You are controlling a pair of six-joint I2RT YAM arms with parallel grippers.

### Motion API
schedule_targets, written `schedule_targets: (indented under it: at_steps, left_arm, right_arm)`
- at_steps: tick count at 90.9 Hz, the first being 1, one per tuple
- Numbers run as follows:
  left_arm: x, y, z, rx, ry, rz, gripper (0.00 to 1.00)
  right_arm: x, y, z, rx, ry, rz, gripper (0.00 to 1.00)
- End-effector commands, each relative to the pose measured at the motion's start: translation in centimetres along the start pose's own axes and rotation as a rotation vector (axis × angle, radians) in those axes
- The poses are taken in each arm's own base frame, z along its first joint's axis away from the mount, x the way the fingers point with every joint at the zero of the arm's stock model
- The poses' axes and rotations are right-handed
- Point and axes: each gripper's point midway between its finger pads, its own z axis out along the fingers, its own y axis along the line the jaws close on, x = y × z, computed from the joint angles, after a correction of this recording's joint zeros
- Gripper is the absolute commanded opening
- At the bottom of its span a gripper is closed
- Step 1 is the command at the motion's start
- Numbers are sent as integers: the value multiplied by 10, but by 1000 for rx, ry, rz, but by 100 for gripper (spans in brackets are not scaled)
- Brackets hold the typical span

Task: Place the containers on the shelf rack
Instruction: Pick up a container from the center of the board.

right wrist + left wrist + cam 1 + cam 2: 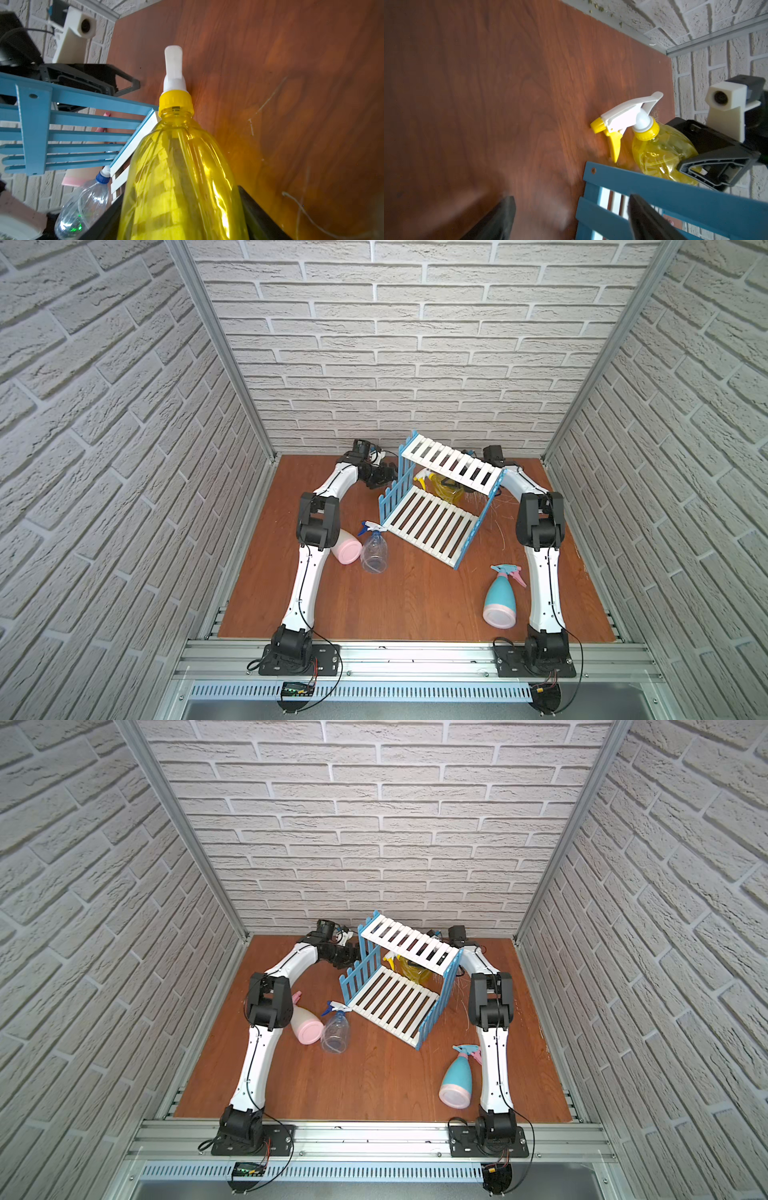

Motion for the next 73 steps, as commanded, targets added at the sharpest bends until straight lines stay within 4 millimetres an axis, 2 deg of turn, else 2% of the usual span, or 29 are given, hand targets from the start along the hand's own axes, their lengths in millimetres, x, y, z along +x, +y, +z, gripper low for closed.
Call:
schedule_targets:
  at_steps: [1,12,22,27,33,42,49,58,73]
  left_arm:
    - [-52,-22,-70,-55,-220,108,91]
    - [-59,-28,-107,-87,-307,126,91]
    - [-60,-34,-135,-116,-356,134,92]
    - [-58,-36,-146,-132,-376,134,92]
    - [-59,-47,-167,-144,-418,148,92]
    - [-52,-62,-191,-149,-461,162,92]
    - [-45,-78,-208,-136,-494,174,92]
    - [-35,-106,-229,-143,-531,230,92]
    - [-12,-150,-250,-174,-536,344,94]
  right_arm:
    - [-80,35,-70,126,-309,-160,70]
    - [-97,41,-111,241,-464,-178,70]
    - [-101,38,-141,359,-573,-180,70]
    - [-106,48,-164,409,-644,-199,70]
    - [-106,50,-183,474,-709,-203,70]
    - [-109,72,-217,523,-813,-237,70]
    - [-108,92,-235,526,-863,-268,70]
    - [-105,121,-254,515,-914,-314,70]
    - [-100,175,-279,413,-967,-371,70]
